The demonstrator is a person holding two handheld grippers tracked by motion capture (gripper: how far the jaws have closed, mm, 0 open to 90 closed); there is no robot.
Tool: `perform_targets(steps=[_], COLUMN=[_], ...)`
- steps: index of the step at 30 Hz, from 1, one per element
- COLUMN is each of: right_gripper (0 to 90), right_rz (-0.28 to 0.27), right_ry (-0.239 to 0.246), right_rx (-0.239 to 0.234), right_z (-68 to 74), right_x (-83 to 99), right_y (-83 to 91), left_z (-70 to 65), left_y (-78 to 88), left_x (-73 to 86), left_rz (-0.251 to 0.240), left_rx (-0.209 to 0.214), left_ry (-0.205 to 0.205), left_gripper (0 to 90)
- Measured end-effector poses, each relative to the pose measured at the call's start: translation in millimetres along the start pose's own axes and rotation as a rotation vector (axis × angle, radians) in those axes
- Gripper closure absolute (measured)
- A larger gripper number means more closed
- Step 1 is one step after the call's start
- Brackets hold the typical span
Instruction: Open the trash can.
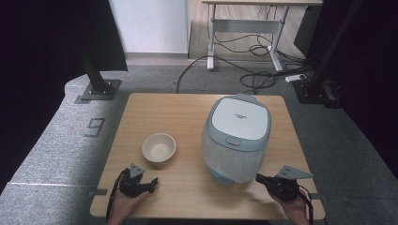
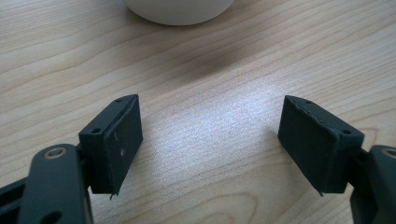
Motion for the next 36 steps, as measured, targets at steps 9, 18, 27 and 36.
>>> perform_targets(steps=[9, 18, 27, 36], right_gripper=[89.4, 89.3, 89.3, 89.3], right_rz=[-0.005, 0.003, 0.03, 0.067], right_ry=[0.004, 0.017, 0.027, 0.05], right_rx=[-0.041, -0.083, -0.127, -0.157], right_z=[11.1, 20.8, 32.3, 43.4], right_x=[-1.5, 2.1, 2.8, 2.7], right_y=[5.7, 12.1, -4.4, -37.7], left_z=[-0.3, -1.0, -1.9, -2.0], left_y=[-0.1, -0.8, -1.6, -1.8], left_x=[-0.2, -1.0, -1.9, -2.0], left_rz=[0.0, 0.001, 0.001, 0.002], left_rx=[-0.001, 0.001, 0.001, 0.002], left_ry=[0.001, -0.001, 0.0, -0.006], left_gripper=[21.7, 21.5, 21.3, 21.2])
Point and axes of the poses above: each handheld gripper's, and its own axes: y roughly backward along the jaws, x roughly out of its underside, z roughly to its left, the point moved 4 cm from there along -y, roughly forward along the jaws, and after that the axes turned 8 degrees about -y, right-handed, at the moved point
